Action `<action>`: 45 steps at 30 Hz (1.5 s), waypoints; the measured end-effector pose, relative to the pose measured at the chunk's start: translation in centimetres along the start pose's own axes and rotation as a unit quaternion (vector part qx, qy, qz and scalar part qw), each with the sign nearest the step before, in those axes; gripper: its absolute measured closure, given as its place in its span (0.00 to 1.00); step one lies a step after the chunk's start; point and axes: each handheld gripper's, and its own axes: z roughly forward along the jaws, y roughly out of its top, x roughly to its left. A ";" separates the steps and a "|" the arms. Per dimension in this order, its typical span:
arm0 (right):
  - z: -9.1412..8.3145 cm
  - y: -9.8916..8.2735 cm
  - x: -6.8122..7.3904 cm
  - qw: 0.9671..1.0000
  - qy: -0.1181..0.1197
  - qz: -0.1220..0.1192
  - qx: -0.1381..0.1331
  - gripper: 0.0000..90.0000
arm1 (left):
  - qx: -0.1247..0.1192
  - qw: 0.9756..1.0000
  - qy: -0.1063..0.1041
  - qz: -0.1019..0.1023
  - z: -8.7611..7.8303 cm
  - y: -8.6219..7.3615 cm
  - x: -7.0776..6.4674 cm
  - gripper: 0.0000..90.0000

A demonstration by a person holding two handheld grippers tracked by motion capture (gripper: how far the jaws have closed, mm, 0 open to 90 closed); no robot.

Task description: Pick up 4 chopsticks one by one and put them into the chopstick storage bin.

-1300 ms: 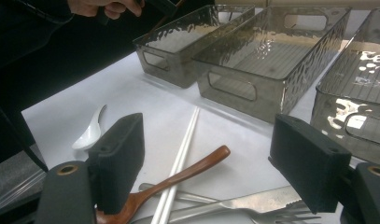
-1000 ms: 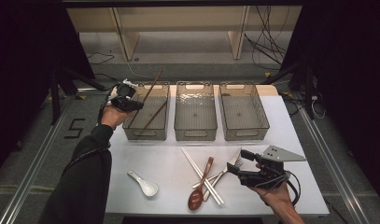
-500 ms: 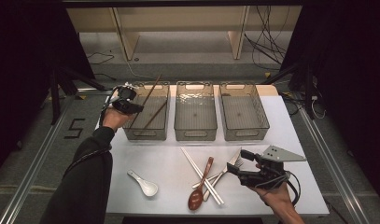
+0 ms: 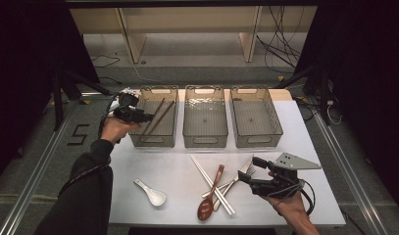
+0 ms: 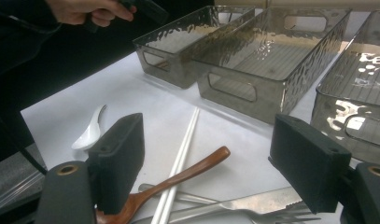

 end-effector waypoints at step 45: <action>6.7 -0.9 2.8 0.956 0.010 -0.057 0.286 0.43 | -0.108 0.989 -0.086 0.046 -6.1 -9.7 -10.3 0.20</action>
